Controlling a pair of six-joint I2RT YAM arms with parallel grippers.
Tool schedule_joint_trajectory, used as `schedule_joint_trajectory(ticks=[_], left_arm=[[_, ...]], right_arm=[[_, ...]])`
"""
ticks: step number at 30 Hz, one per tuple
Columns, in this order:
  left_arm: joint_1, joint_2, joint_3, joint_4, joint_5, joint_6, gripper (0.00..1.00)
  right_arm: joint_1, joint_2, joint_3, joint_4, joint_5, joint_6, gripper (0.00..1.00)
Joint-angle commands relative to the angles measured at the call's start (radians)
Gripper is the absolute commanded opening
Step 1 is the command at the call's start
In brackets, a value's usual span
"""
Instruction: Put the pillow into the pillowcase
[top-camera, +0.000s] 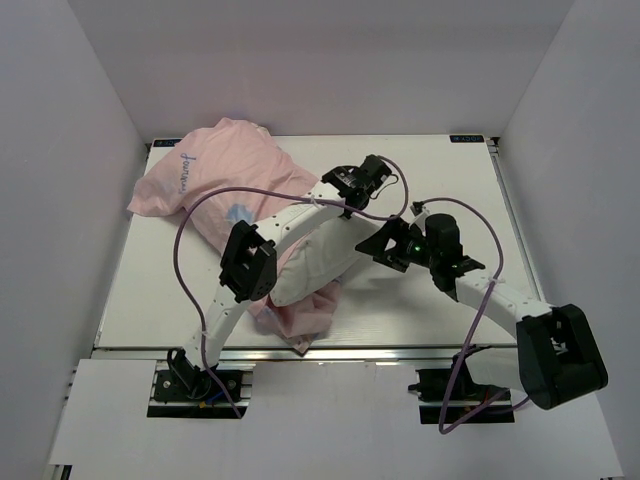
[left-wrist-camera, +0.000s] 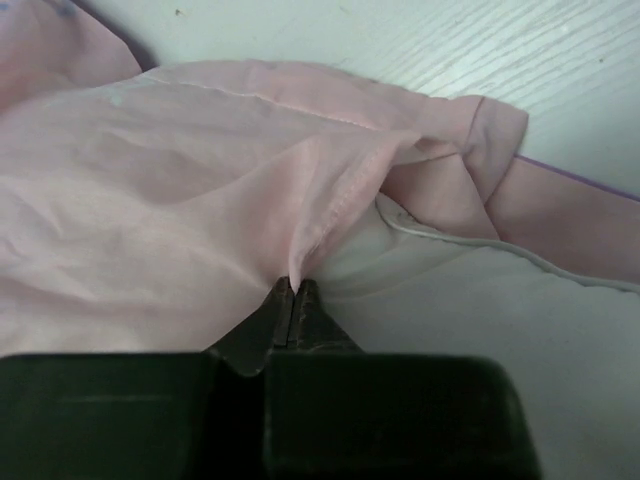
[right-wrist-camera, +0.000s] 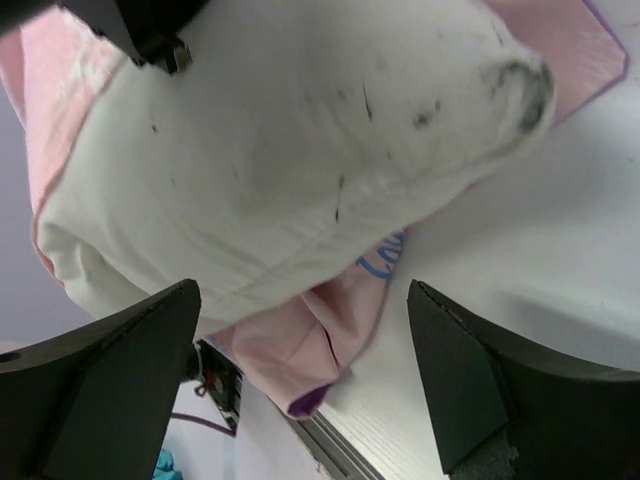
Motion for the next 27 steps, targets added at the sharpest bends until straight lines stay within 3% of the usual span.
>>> schedule_joint_trajectory(ticks=[1, 6, 11, 12, 14, 15, 21, 24, 27], left_arm=[[0.003, -0.044, 0.056, 0.031, -0.066, -0.028, 0.0], [-0.002, -0.139, -0.014, 0.125, 0.113, -0.028, 0.0], [-0.008, -0.234, -0.038, 0.144, 0.11, -0.088, 0.0], [-0.009, -0.256, -0.053, 0.16, 0.147, -0.089, 0.0], [-0.016, -0.326, -0.071, 0.185, 0.182, -0.088, 0.0], [-0.025, -0.349, -0.076, 0.205, 0.201, -0.085, 0.0], [-0.095, -0.541, -0.097, 0.275, 0.279, -0.085, 0.0], [-0.12, -0.646, -0.139, 0.334, 0.323, -0.098, 0.0], [-0.137, -0.734, -0.215, 0.41, 0.398, -0.125, 0.0]], right_arm=[[0.003, 0.047, 0.046, 0.112, 0.011, 0.067, 0.89], [0.034, 0.161, 0.138, 0.153, 0.011, 0.107, 0.89], [0.043, 0.279, 0.233, 0.126, 0.098, 0.119, 0.86], [0.045, 0.305, 0.262, 0.146, 0.092, 0.11, 0.64], [0.054, 0.313, 0.277, 0.191, 0.075, 0.087, 0.28], [0.06, 0.304, 0.283, 0.265, 0.071, 0.069, 0.0], [0.121, 0.133, 0.288, 0.411, -0.018, -0.277, 0.0], [0.157, -0.005, 0.247, 0.451, -0.008, -0.379, 0.0], [0.256, -0.066, 0.17, 0.595, 0.074, -0.525, 0.0]])
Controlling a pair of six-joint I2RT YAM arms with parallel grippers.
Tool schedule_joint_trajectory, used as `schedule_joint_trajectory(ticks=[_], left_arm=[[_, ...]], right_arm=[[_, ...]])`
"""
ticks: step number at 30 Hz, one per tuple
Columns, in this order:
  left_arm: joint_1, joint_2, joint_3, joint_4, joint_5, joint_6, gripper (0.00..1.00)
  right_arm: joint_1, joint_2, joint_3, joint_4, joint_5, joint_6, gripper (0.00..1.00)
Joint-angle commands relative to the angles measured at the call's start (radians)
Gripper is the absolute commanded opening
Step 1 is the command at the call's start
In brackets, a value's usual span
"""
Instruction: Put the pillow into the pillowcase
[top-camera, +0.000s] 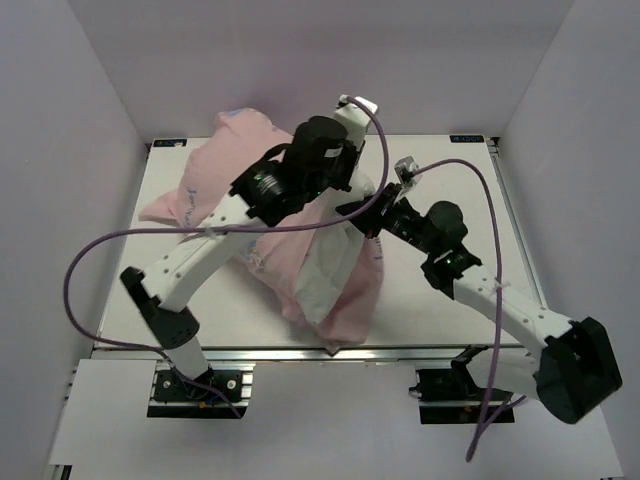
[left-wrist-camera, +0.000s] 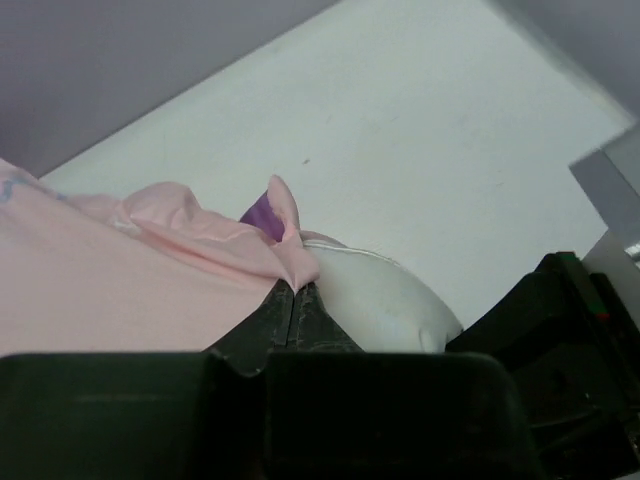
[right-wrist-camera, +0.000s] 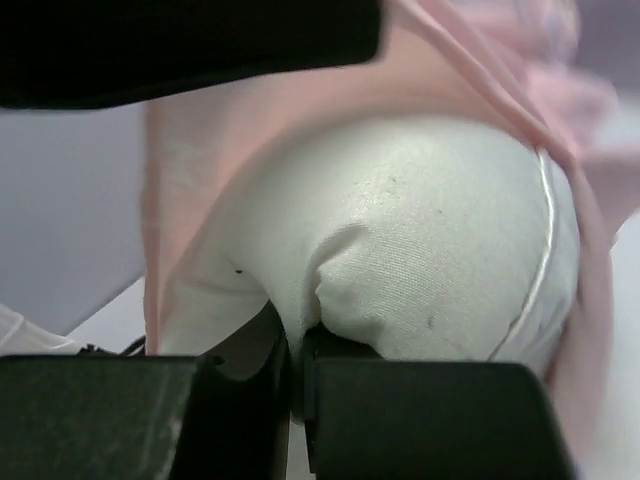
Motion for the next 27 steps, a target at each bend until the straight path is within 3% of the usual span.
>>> schedule_joint_trajectory(ticks=[1, 5, 6, 9, 14, 20, 21, 22, 23, 27], left_arm=[[-0.055, -0.152, -0.042, 0.199, 0.176, -0.057, 0.0], [-0.115, -0.157, -0.018, 0.199, 0.228, -0.063, 0.0], [-0.124, -0.154, -0.015, 0.196, 0.247, -0.063, 0.0], [-0.155, -0.137, 0.002, 0.17, 0.229, -0.074, 0.0], [-0.164, -0.157, -0.065, 0.191, 0.179, -0.092, 0.0], [-0.164, -0.137, -0.145, 0.214, 0.075, -0.12, 0.0], [-0.164, -0.128, -0.146, 0.21, 0.069, -0.121, 0.06], [-0.164, -0.117, -0.143, 0.202, 0.057, -0.13, 0.27], [-0.164, -0.108, -0.14, 0.187, 0.054, -0.132, 0.33], [-0.164, -0.065, -0.137, 0.158, 0.034, -0.138, 0.6]], right_arm=[[0.12, -0.035, -0.04, 0.244, 0.123, -0.223, 0.0], [0.14, 0.216, 0.129, 0.347, 0.16, -0.22, 0.0], [0.14, 0.34, 0.176, 0.342, 0.172, -0.226, 0.0], [0.142, 0.471, 0.289, 0.293, 0.191, -0.209, 0.0], [0.142, 0.377, 0.213, 0.278, 0.281, -0.218, 0.0], [0.139, 0.165, 0.018, 0.06, 0.32, -0.169, 0.0], [0.137, 0.146, -0.002, 0.029, 0.323, -0.165, 0.0], [0.139, 0.122, -0.032, -0.05, 0.344, -0.148, 0.0], [0.137, 0.084, -0.037, -0.104, 0.367, -0.096, 0.09], [0.121, 0.024, -0.004, -0.446, 0.491, -0.005, 0.25]])
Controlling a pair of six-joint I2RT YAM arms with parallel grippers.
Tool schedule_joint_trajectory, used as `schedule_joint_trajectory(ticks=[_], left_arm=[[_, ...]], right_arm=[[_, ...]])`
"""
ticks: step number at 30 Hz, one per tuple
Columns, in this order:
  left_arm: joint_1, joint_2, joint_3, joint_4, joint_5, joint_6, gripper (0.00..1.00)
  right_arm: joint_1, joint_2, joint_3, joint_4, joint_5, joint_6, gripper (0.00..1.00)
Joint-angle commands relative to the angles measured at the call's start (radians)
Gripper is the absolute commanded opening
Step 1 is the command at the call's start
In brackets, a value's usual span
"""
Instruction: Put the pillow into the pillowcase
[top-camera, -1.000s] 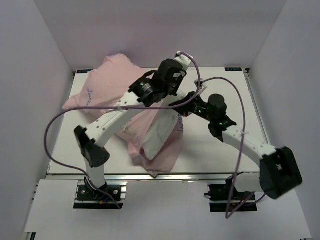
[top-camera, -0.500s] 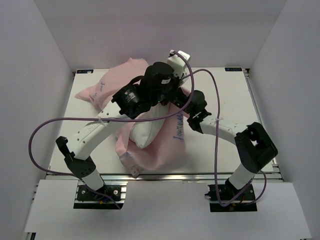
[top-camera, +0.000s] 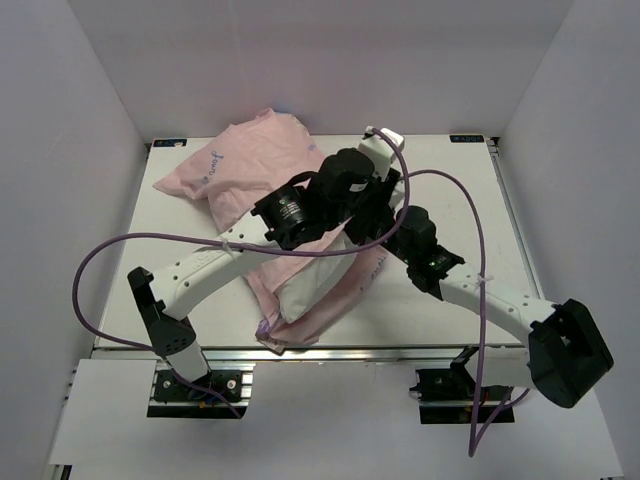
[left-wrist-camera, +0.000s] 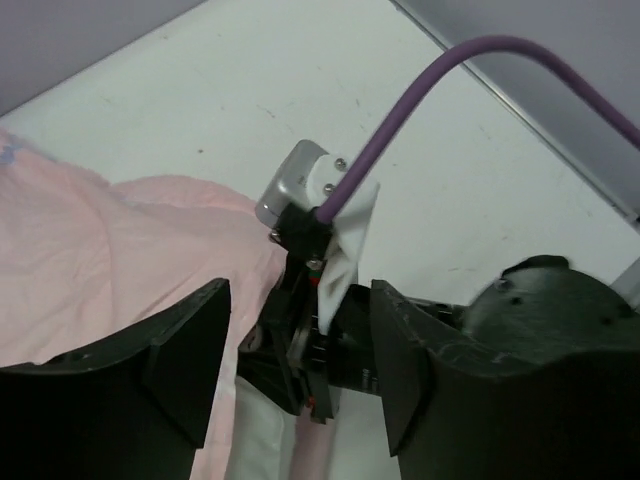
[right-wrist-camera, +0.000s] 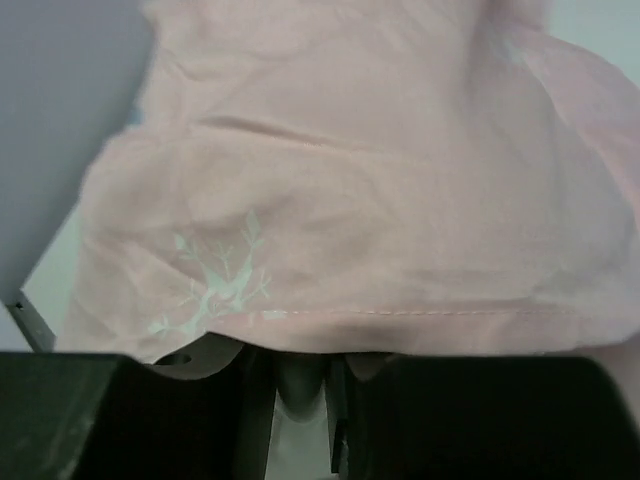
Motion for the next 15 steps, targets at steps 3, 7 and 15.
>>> schedule_joint_trajectory(ticks=[3, 7, 15], left_arm=[[-0.018, 0.043, 0.032, 0.014, 0.009, -0.034, 0.97], [-0.017, 0.057, 0.055, -0.069, -0.045, -0.035, 0.98], [-0.014, -0.018, -0.135, -0.236, -0.077, -0.114, 0.98]], right_arm=[[-0.021, -0.087, 0.01, -0.447, 0.133, 0.107, 0.28], [-0.032, -0.207, -0.05, -0.562, 0.145, 0.11, 0.34], [-0.052, -0.401, -0.053, -0.881, 0.226, 0.104, 0.55]])
